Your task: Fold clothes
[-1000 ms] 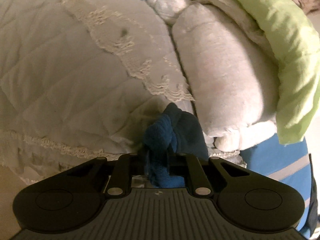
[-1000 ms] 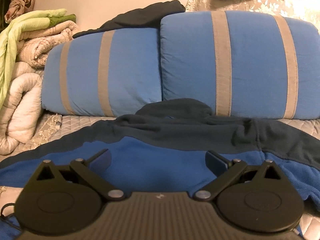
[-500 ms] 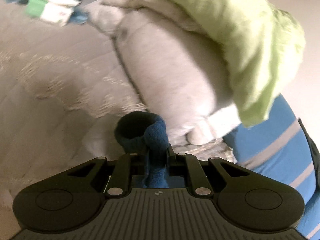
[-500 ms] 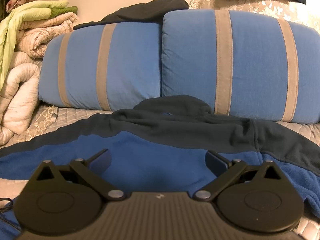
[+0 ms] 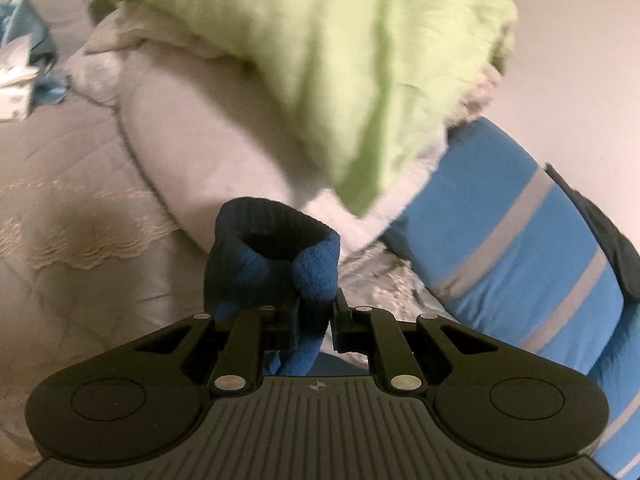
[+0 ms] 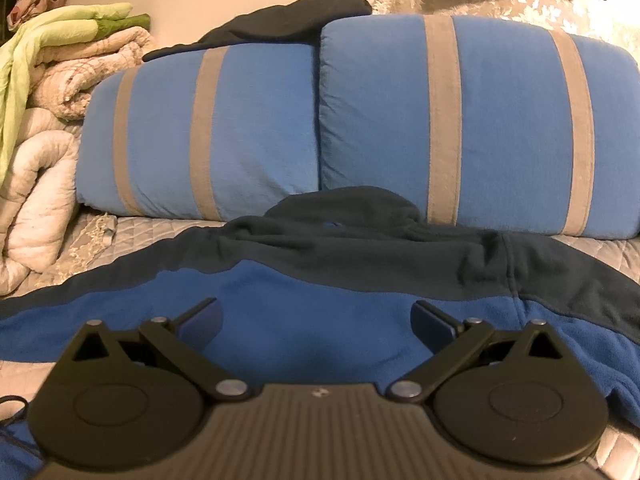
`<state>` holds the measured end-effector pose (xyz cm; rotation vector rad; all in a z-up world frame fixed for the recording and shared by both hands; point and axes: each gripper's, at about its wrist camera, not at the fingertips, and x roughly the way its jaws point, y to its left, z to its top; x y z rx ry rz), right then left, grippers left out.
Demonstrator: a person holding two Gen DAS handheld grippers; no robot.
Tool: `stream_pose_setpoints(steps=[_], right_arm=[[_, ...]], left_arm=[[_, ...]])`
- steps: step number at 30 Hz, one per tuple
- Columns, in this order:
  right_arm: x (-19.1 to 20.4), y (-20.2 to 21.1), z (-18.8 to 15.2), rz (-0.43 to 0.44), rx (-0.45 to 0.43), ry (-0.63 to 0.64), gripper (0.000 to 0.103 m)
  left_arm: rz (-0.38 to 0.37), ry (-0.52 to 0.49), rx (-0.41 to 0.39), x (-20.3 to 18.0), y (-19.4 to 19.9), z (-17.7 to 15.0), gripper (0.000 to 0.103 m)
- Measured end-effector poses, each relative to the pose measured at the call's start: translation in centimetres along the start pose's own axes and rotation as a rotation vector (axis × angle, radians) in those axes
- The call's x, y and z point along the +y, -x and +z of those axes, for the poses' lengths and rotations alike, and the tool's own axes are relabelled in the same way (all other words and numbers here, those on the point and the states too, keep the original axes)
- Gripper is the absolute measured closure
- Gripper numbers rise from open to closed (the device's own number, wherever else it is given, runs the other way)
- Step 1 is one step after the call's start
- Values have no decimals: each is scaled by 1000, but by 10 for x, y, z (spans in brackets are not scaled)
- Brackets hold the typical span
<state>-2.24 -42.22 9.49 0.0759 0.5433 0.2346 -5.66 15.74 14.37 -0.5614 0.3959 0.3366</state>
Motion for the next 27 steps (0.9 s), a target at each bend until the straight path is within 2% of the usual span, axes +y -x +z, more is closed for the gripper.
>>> stream_pose_setpoints(steps=[8,11,15,27], right_arm=[[2,0,-2,4,-2,16,0],[3,-1,-2,4,0,19,0],[5,-1,-2,11,1,26,0],[9,-3,-2,21,6,54,0]], left_arm=[[-50,-118,1,-53,1,-1,89],[-42,-198,-6,-78,2,-3,89],[-66,-274,-6,-109,2,-5,90],[-225,-461,-6,-206,0,-28,90]])
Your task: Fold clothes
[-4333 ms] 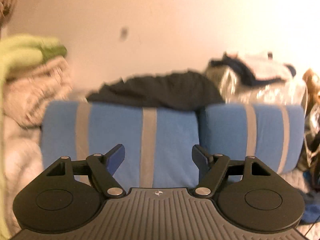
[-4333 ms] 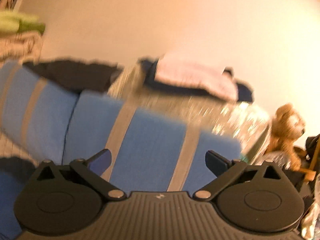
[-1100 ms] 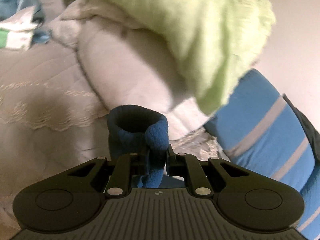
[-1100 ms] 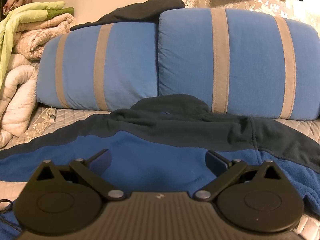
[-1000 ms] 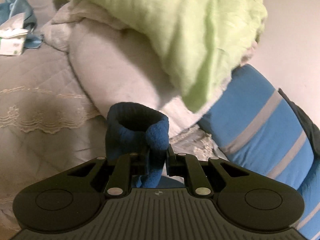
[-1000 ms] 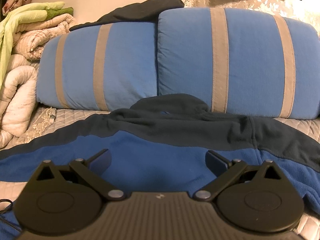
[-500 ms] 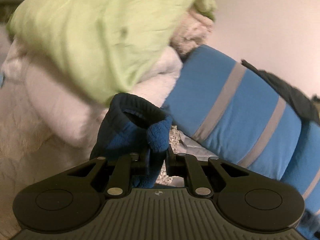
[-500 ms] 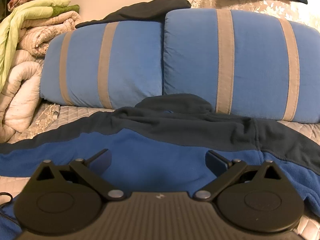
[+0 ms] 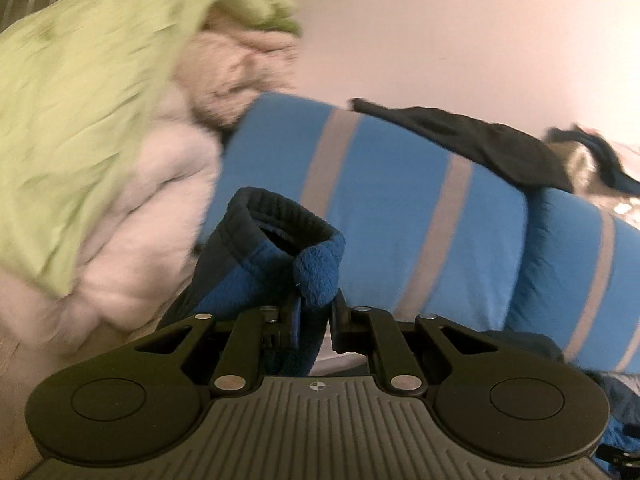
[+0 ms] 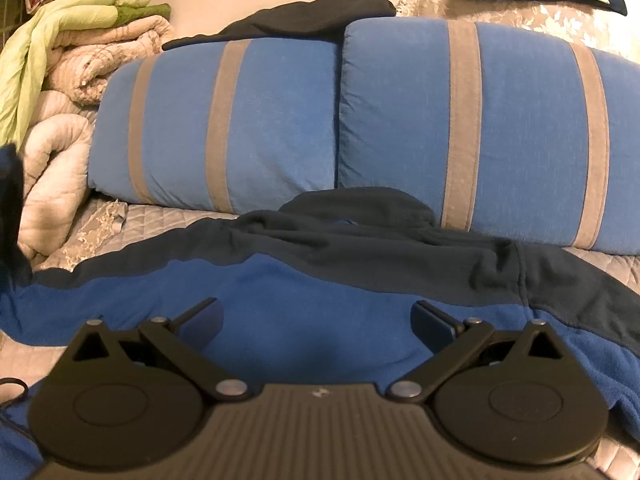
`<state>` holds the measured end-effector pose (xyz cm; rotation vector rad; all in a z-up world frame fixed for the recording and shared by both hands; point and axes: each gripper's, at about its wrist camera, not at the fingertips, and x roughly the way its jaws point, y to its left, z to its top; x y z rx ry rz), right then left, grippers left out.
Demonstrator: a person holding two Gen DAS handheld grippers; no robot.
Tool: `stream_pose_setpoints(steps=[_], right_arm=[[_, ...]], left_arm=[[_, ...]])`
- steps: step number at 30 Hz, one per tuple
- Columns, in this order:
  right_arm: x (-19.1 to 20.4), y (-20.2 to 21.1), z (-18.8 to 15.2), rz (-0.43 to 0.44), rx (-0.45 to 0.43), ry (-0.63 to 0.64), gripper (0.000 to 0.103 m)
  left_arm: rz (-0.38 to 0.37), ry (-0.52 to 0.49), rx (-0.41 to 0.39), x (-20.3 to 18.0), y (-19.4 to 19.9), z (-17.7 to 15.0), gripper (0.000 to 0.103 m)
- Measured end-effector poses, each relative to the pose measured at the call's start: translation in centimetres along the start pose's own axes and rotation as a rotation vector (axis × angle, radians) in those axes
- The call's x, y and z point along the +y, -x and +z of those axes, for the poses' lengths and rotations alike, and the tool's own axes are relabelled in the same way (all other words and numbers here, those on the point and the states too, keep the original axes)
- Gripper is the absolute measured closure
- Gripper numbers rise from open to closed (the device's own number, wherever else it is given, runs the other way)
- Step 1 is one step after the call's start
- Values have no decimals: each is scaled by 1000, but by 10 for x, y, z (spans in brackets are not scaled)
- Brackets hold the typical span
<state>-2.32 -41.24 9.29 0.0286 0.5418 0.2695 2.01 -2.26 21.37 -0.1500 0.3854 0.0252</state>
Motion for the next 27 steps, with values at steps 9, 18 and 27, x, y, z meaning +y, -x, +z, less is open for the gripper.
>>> stream_pose_setpoints(steps=[9,18,27], right_arm=[[1,-1,-1,4,2,14,0],[7,-4,-4,-6,3,67,0],[14,-8,-7,-43,16,144,0]], left_arm=[[-99,-118,-1,-60,-9,0,90],[-182,-215,22,-120,-23,-3,90],[-285,-325,62,-171,-26,-21,90]])
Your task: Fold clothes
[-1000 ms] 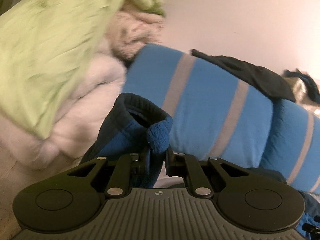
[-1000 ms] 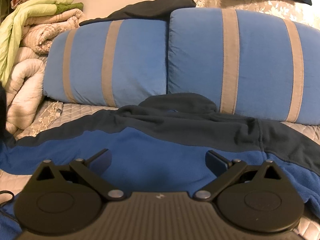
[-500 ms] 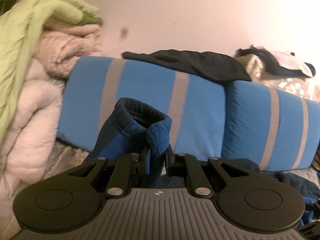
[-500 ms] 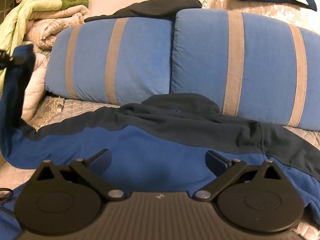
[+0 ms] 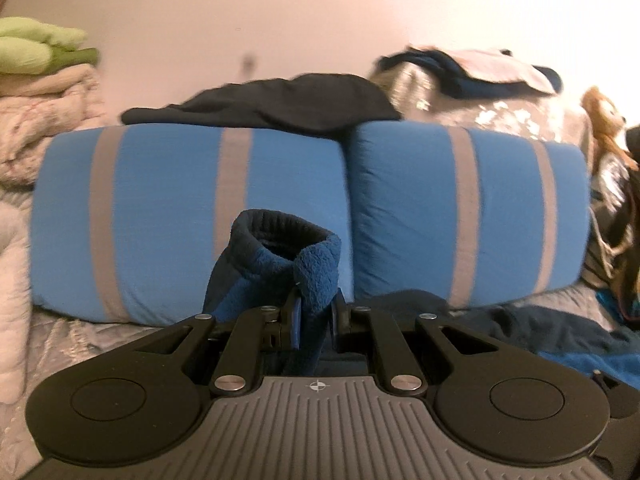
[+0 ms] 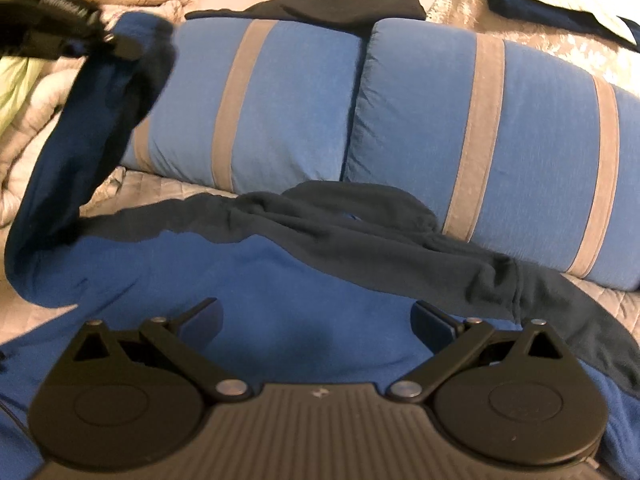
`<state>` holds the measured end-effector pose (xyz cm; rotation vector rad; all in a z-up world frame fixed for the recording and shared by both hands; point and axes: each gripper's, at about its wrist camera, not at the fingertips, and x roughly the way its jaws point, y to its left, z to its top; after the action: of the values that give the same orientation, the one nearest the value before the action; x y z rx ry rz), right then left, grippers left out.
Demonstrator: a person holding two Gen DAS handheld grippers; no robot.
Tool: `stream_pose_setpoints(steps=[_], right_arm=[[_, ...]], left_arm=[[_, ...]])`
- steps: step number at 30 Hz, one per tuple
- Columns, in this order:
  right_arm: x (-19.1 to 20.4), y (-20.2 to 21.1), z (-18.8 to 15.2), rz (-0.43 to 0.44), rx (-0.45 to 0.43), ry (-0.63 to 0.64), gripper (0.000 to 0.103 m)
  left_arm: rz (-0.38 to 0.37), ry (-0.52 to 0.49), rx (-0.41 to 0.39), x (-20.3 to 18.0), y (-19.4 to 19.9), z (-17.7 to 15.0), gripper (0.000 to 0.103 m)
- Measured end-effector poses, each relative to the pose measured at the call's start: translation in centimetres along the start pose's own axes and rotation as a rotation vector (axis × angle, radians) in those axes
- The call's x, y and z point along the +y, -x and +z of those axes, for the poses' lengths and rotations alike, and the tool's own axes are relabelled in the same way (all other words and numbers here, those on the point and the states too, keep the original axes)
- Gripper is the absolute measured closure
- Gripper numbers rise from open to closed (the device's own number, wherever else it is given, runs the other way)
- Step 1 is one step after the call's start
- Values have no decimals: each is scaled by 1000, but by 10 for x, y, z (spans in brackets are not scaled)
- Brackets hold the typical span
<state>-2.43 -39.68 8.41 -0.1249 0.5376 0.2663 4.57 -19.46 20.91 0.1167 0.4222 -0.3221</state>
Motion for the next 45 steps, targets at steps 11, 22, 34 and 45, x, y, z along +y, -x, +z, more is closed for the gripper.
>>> stream_pose_setpoints(steps=[11,22,34,45], right_arm=[[0,-3,-1,-16,19,18,0],[5,-2,-4,-41,15,66,0],[49,19,-23,-44,-165,470,0],[93,3,-50,65,-136,1019,18]], left_arm=[[-240,-77,68,-42,-11,-4,24],[-97,-74,105,1,21,-19,24],[32,-27,181,69,58,-66,24],[43,0,197,107,76,-109,24]])
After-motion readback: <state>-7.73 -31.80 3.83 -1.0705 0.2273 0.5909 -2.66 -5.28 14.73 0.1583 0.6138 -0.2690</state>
